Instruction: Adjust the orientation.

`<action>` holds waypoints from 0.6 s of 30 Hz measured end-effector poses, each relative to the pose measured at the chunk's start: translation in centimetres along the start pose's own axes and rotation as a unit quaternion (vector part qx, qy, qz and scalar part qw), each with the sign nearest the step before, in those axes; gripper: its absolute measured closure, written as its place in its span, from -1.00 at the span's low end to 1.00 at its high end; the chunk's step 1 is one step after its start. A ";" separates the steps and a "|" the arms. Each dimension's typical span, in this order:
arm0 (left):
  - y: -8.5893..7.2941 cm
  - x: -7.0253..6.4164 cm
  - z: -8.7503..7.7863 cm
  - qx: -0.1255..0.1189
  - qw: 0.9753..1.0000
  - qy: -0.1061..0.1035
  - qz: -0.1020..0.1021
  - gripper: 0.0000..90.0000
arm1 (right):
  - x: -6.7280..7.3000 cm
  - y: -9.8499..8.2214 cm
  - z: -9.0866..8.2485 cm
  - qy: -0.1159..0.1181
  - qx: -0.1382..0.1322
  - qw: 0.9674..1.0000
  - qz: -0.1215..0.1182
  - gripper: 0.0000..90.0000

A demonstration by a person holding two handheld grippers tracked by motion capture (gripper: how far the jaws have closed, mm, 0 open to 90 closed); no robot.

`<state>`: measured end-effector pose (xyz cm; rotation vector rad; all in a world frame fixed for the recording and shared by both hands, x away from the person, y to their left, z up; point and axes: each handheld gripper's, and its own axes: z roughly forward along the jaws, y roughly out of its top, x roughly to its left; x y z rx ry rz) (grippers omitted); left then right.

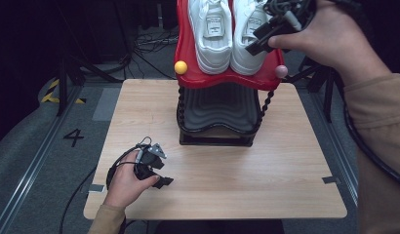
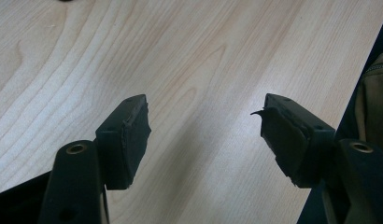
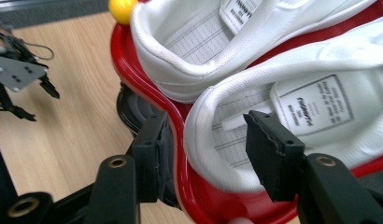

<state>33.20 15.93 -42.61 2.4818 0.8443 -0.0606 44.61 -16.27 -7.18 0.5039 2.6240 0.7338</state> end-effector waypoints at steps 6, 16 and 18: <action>0.1 -0.3 0.0 0.003 1.000 0.002 0.003 -0.26 | 0.7 -2.0 -2.5 0.007 -0.013 1.000 0.006 0.06; 1.0 -0.4 0.0 0.001 1.000 0.002 0.012 -0.26 | 1.4 -6.1 -4.3 0.013 -0.005 1.000 0.013 0.00; 1.3 -0.3 0.1 0.000 1.000 0.001 0.014 -0.26 | 1.4 -7.2 -4.6 0.013 -0.001 1.000 0.016 0.00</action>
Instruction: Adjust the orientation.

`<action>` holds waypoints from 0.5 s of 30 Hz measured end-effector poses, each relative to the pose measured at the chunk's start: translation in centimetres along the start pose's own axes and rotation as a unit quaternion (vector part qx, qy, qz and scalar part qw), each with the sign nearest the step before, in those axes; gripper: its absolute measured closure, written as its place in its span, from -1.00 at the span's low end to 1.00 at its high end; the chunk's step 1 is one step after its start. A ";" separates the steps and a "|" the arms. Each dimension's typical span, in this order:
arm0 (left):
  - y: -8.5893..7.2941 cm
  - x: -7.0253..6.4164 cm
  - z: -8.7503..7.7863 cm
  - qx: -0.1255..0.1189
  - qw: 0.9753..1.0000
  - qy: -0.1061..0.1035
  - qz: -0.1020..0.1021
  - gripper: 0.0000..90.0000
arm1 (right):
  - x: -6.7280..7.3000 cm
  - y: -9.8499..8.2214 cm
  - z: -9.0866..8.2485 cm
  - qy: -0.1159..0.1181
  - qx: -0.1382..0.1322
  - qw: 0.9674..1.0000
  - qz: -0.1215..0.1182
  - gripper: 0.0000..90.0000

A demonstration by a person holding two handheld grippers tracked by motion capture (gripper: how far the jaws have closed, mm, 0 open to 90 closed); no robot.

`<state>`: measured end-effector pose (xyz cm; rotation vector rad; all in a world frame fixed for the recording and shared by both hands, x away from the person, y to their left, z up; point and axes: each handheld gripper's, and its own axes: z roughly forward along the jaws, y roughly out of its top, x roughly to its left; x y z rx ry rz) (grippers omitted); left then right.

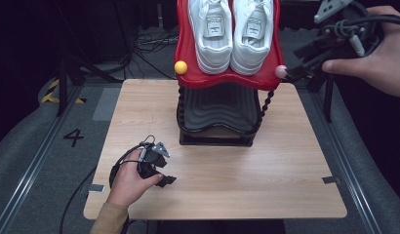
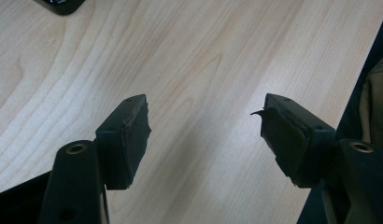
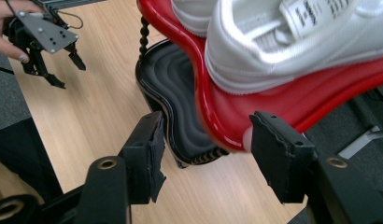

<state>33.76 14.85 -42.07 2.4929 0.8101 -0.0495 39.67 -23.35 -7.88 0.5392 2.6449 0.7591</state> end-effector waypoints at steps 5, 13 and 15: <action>0.8 0.1 0.4 -0.002 1.000 -0.004 0.008 -0.26 | 0.2 -2.4 0.0 0.003 0.001 1.000 0.012 -0.02; 1.0 0.1 0.9 0.005 1.000 -0.008 0.007 -0.26 | 0.8 -6.9 2.8 0.031 0.021 0.999 0.027 -0.03; 1.0 0.0 0.9 0.007 1.000 -0.008 0.007 -0.26 | 1.1 -8.0 3.9 0.041 0.027 0.998 0.028 -0.04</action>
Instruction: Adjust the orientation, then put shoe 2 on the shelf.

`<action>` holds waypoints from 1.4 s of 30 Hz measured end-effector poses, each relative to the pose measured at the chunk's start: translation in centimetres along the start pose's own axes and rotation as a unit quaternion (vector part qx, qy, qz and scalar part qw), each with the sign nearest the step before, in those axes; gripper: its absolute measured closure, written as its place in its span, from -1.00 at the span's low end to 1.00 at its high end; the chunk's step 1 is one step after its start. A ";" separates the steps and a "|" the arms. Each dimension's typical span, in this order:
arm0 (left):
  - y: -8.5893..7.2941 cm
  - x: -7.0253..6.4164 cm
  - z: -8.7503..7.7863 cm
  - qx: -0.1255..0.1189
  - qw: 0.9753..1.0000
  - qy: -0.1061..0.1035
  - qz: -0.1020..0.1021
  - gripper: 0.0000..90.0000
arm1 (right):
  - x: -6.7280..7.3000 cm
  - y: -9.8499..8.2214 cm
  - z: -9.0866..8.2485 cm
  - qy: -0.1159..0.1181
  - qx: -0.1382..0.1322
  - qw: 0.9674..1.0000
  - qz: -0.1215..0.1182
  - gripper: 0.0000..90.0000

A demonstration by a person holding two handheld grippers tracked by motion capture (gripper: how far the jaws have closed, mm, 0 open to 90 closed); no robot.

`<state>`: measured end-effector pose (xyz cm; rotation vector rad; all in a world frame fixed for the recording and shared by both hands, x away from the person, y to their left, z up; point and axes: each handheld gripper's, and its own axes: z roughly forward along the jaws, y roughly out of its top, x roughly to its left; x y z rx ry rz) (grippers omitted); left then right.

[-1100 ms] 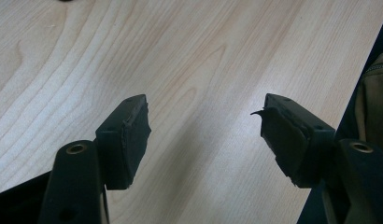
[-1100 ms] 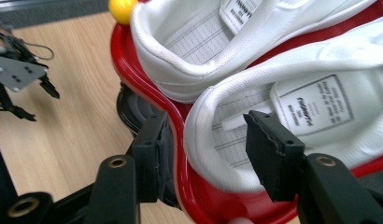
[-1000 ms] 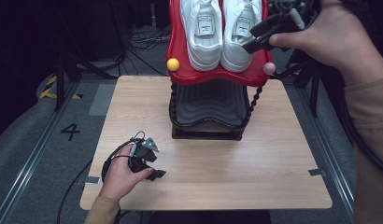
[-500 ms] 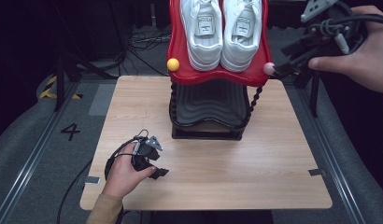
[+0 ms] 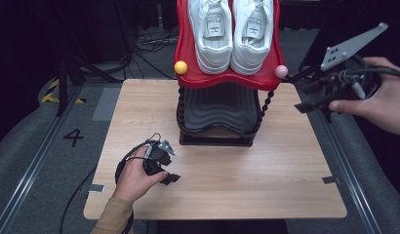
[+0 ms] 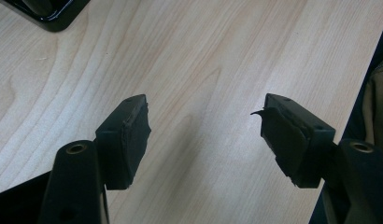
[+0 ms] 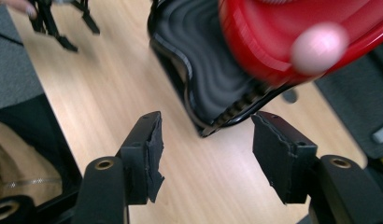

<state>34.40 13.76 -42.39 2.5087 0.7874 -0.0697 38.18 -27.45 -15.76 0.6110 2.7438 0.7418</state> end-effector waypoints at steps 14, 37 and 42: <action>-0.3 -0.2 0.1 0.006 1.000 0.003 -0.003 -0.26 | 1.3 -5.5 8.5 0.063 0.047 0.997 0.006 -0.07; -2.4 -0.7 -0.5 0.007 1.000 0.007 -0.026 -0.26 | 4.3 -10.3 20.6 0.137 0.062 0.989 -0.012 -0.15; -3.0 -0.7 -0.8 0.006 0.999 0.012 -0.031 -0.26 | 4.7 -10.8 22.1 0.154 0.052 0.987 -0.017 -0.17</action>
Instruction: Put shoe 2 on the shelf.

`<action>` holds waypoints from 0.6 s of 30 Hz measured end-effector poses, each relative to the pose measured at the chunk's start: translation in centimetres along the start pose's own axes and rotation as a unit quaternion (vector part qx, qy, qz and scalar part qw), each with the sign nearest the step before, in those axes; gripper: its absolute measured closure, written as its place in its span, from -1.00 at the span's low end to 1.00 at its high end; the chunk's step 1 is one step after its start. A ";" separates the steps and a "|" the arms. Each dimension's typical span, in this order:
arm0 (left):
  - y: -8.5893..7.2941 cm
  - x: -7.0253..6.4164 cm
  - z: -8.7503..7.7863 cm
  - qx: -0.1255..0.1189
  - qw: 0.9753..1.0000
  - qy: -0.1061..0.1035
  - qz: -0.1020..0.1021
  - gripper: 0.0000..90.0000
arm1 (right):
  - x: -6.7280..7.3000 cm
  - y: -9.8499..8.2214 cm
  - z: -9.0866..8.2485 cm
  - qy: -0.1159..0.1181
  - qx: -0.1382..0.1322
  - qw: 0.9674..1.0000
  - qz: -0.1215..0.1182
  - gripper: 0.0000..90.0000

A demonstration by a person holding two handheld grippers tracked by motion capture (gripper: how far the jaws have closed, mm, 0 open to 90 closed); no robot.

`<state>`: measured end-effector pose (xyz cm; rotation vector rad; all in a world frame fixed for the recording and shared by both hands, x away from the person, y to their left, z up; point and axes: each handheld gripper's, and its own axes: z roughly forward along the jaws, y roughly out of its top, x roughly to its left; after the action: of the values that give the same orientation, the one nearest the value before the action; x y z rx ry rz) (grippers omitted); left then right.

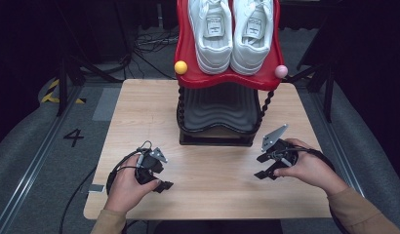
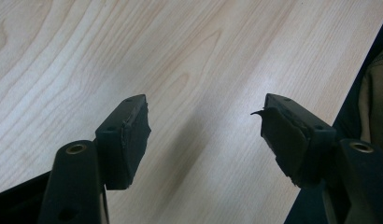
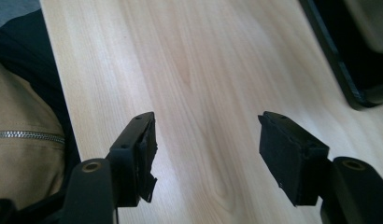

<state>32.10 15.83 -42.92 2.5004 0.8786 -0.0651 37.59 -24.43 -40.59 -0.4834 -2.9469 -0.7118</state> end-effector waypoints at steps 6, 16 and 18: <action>-0.8 0.0 -0.2 -0.001 1.000 0.004 -0.009 -0.26 | 0.0 -0.6 2.2 0.002 -0.015 1.000 -0.002 -0.20; -1.4 0.2 -0.2 -0.005 1.000 0.010 -0.018 -0.26 | 0.0 -1.6 4.7 0.034 -0.078 0.996 0.018 -0.23; -1.5 0.2 -0.1 -0.006 1.000 0.009 -0.020 -0.26 | 0.0 -1.6 4.9 0.033 -0.072 0.997 0.015 -0.23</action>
<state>31.39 17.02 -43.49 2.4754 0.9342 -0.0509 37.12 -23.58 -45.66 -0.5037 -2.8331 -0.9231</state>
